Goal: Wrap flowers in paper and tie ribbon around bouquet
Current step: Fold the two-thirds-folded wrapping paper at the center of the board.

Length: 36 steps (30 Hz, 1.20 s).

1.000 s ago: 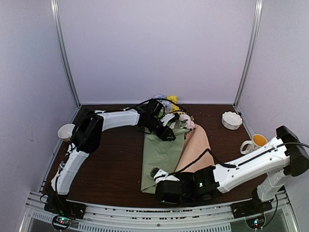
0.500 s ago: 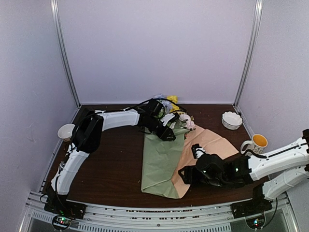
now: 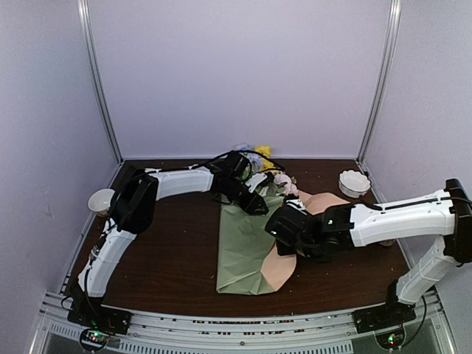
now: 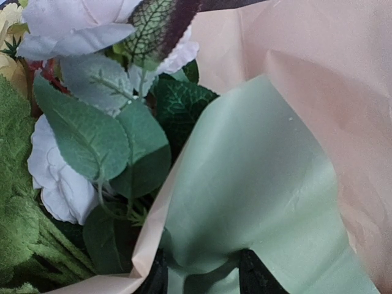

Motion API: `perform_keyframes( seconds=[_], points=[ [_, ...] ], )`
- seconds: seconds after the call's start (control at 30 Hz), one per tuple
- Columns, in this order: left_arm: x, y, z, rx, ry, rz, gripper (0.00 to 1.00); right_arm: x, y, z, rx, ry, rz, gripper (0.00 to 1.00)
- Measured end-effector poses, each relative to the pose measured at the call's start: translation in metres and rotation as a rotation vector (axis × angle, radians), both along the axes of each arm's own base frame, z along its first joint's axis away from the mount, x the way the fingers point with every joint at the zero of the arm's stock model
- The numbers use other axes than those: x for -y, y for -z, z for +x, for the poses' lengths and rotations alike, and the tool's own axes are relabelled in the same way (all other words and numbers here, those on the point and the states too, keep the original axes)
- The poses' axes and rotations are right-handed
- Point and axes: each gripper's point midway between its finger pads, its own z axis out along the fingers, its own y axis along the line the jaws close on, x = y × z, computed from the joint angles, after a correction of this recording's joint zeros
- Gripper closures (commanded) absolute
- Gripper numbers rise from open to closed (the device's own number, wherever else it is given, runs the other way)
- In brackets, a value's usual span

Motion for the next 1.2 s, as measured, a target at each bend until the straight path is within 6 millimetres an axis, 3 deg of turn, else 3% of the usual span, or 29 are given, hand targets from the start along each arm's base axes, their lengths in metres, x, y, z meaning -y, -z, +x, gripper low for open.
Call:
perform_keyframes(
  seconds=[0.17, 0.33, 0.47, 0.57, 0.67, 0.83, 0.97, 1.07, 1.2],
  points=[
    [0.000, 0.000, 0.000, 0.000, 0.000, -0.001, 0.56, -0.027, -0.015, 0.006, 0.047, -0.059, -0.208, 0.99],
    [0.000, 0.001, 0.000, -0.002, 0.002, -0.002, 0.56, -0.073, -0.034, -0.002, 0.138, -0.182, -0.357, 0.99],
    [0.001, 0.002, -0.002, -0.012, 0.010, -0.008, 0.56, -0.099, -0.018, -0.009, 0.157, -0.286, -0.489, 0.98],
    [0.002, 0.003, -0.003, -0.017, 0.017, -0.014, 0.56, -0.105, 0.003, -0.009, 0.144, -0.325, -0.575, 0.97],
    [0.003, 0.002, -0.004, -0.020, 0.022, -0.020, 0.56, -0.098, 0.012, -0.009, 0.129, -0.325, -0.633, 0.95],
    [0.003, 0.002, -0.004, -0.020, 0.024, -0.023, 0.56, -0.070, 0.003, -0.015, 0.112, -0.262, -0.588, 0.85],
    [0.004, 0.003, -0.004, -0.019, 0.024, -0.026, 0.56, -0.032, -0.001, -0.026, 0.058, -0.232, -0.473, 0.67],
    [0.004, 0.003, -0.004, -0.020, 0.024, -0.027, 0.56, -0.020, 0.001, -0.030, 0.027, -0.223, -0.372, 0.47],
    [0.004, 0.003, -0.004, -0.020, 0.023, -0.027, 0.56, -0.016, 0.015, -0.028, -0.037, -0.215, -0.250, 0.31]
  ],
)
